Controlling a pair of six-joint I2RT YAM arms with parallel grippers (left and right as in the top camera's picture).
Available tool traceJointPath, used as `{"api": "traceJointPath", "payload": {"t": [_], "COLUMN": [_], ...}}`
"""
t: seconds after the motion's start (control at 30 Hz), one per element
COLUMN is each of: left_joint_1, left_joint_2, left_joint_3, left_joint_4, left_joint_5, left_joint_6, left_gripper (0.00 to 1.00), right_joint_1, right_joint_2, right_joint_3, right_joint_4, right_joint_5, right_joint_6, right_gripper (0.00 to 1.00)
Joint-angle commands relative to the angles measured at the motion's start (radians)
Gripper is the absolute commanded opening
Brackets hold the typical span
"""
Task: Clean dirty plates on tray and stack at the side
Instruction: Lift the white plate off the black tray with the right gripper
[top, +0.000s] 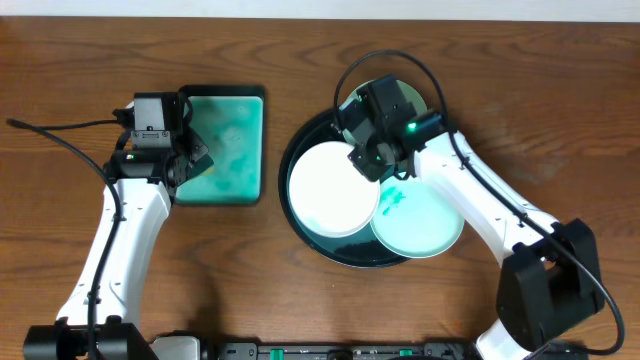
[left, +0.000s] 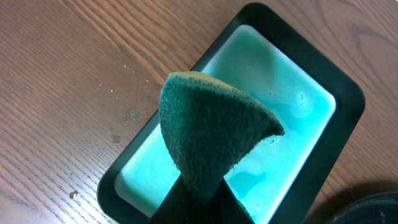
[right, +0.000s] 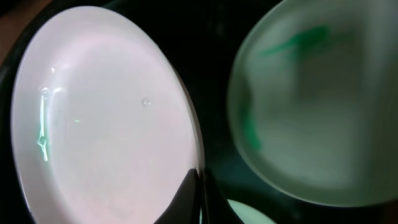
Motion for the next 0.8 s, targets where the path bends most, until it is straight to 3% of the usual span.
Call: {"api": "traceJointPath", "payload": {"t": [0.0, 0.23, 0.27, 0.3, 0.4, 0.57, 0.77], "left_joint_1": [0.004, 0.004, 0.004, 0.004, 0.004, 0.004, 0.004], "left_joint_2": [-0.004, -0.004, -0.004, -0.004, -0.004, -0.004, -0.004], "left_joint_3": [-0.002, -0.002, -0.002, -0.002, -0.002, -0.002, -0.002], "left_joint_4": [-0.002, -0.003, -0.002, -0.002, -0.003, -0.006, -0.006], "left_joint_5": [-0.016, -0.016, -0.016, -0.016, -0.016, -0.016, -0.016], "left_joint_6": [-0.005, -0.005, -0.005, -0.005, -0.005, -0.005, -0.005], "left_gripper": [0.07, 0.07, 0.07, 0.07, 0.07, 0.07, 0.07], "right_joint_1": [-0.003, -0.003, -0.004, -0.004, -0.004, -0.004, -0.004], "right_joint_2": [0.017, 0.095, 0.103, 0.108, 0.110, 0.109, 0.110], "right_joint_3": [-0.065, -0.127, -0.127, -0.127, -0.127, -0.126, -0.126], "right_joint_4": [0.040, 0.137, 0.150, 0.160, 0.172, 0.164, 0.105], "right_joint_5": [-0.060, -0.041, -0.040, -0.040, -0.027, 0.008, -0.008], "right_joint_6": [0.038, 0.104, 0.104, 0.103, 0.104, 0.105, 0.138], "right_gripper": [0.01, 0.01, 0.09, 0.30, 0.31, 0.45, 0.48]}}
